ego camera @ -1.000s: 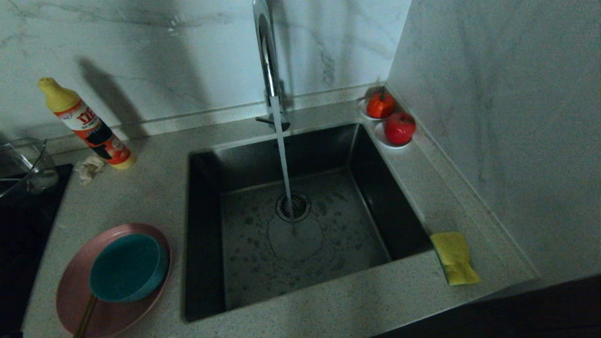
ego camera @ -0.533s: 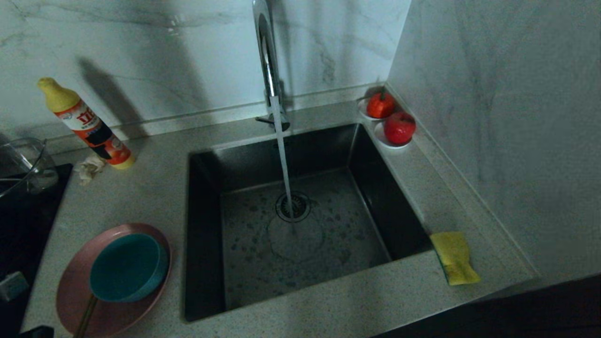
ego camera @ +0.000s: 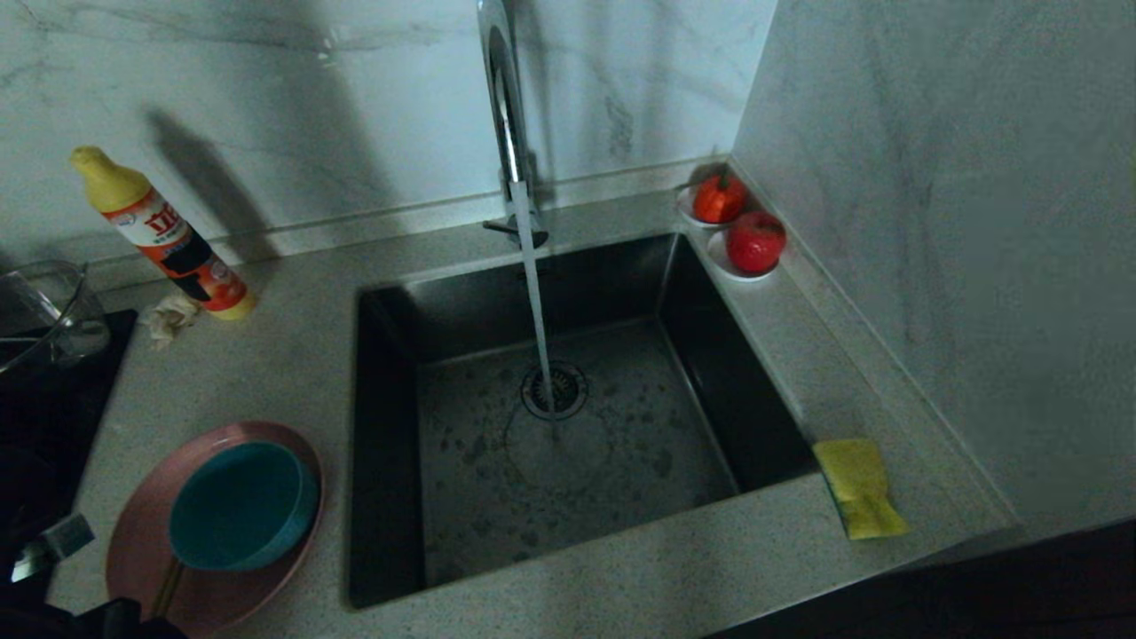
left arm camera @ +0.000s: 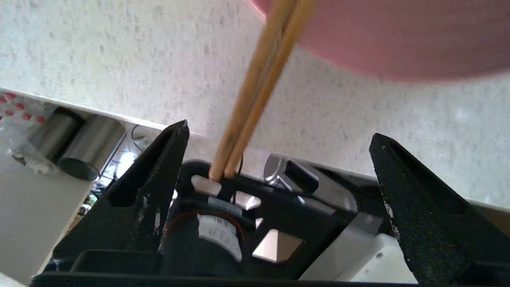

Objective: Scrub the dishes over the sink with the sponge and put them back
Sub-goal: Rinse the chopsticks

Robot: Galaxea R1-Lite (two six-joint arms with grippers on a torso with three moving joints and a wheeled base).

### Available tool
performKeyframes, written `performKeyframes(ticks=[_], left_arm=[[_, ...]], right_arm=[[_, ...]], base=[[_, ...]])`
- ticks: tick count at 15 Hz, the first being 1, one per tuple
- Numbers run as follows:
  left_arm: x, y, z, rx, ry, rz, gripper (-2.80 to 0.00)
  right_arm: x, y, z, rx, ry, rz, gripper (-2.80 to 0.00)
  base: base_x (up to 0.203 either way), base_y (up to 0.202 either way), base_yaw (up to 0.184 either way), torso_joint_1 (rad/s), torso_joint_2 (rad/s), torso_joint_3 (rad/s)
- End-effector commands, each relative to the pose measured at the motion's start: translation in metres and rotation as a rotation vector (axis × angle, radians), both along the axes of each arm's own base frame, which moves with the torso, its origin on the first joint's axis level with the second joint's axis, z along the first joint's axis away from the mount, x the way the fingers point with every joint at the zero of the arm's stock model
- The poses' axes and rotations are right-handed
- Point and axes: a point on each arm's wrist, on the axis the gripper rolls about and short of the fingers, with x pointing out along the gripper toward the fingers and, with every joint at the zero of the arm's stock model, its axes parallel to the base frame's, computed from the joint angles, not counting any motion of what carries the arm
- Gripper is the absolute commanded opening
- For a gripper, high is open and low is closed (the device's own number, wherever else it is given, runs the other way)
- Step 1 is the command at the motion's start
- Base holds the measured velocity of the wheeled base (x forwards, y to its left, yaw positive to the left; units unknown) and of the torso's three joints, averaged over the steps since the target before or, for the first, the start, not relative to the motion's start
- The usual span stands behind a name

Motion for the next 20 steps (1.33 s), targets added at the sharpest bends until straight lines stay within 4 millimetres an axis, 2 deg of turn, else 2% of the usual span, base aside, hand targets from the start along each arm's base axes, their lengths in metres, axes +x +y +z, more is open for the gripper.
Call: performKeyframes(ticks=[1,6,15,20], left_arm=[[0.008,0.005,-0.009,-0.009,0.029,0.019,0.00],[0.021,0.012,-0.018,-0.018,0.043,0.040,0.00],[0.035,0.015,-0.015,-0.033,-0.037,0.036,0.00],[0.031,0.014,-0.009,-0.022,-0.082,0.041,0.00]], right_arm=[[0.000,0.000,0.000,0.000,0.000,-0.001,-2.80],[0.000,0.000,0.000,0.000,0.000,-0.001,-2.80],[0.000,0.000,0.000,0.000,0.000,-0.001,-2.80],[0.000,0.000,0.000,0.000,0.000,-0.001,-2.80]], base=[[0.000,0.000,0.000,0.000,0.00,0.000],[0.000,0.000,0.000,0.000,0.00,0.000],[0.000,0.000,0.000,0.000,0.00,0.000],[0.000,0.000,0.000,0.000,0.00,0.000]])
